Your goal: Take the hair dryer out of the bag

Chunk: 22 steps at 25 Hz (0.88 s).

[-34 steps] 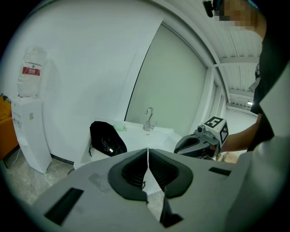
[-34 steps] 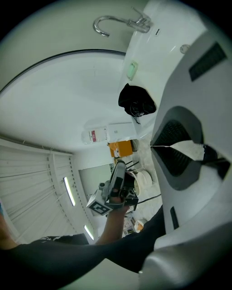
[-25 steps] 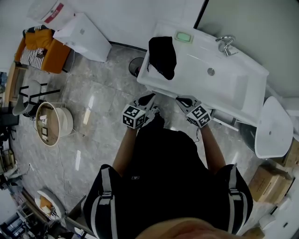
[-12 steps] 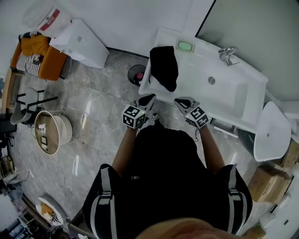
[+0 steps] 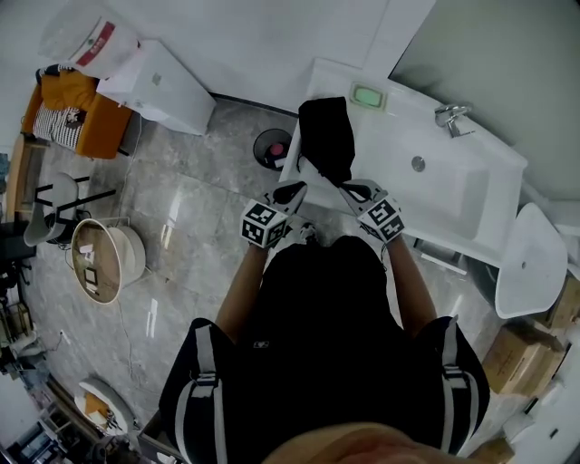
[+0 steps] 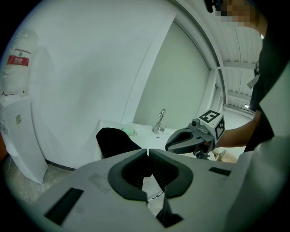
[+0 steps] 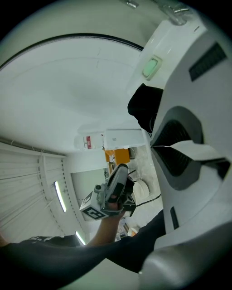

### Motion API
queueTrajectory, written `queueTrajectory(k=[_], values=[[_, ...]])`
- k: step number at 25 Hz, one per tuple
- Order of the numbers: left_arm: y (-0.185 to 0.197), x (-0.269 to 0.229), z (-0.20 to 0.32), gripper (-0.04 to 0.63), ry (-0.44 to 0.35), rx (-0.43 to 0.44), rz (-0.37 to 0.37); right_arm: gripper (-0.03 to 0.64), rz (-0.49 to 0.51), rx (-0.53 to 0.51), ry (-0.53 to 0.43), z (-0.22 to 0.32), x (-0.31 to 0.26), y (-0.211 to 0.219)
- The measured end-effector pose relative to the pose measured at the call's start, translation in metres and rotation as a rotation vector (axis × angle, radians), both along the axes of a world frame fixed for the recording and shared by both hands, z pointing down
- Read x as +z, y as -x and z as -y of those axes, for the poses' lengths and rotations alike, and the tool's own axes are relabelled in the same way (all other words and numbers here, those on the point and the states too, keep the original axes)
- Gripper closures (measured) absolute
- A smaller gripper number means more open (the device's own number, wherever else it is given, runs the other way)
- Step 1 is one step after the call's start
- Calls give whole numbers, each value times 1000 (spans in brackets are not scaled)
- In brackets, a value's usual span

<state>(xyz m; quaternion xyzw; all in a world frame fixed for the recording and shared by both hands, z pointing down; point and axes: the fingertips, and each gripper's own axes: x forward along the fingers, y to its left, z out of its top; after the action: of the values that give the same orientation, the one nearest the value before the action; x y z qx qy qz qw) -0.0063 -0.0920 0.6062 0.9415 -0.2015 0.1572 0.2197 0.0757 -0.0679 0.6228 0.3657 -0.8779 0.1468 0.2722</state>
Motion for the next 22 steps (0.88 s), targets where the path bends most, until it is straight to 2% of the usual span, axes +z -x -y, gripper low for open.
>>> queueTrajectory(k=[3,7,14,19,22], values=[[2,2,3,575,10,-25,4,557,-29,-52,-2,13,4,6],[3,6,8,575,23,-57,22,557,-149,-113,-24,31,21,3],[12,7,14,575,56,-141,39,557,-255,-238,25,46,66,4],[9,6,22,575,62,-180,51,554,-298,-218,36,74,81,-5],[3,8,25,575,68,-185,57,493,-338,-160,25,95,86,-25]])
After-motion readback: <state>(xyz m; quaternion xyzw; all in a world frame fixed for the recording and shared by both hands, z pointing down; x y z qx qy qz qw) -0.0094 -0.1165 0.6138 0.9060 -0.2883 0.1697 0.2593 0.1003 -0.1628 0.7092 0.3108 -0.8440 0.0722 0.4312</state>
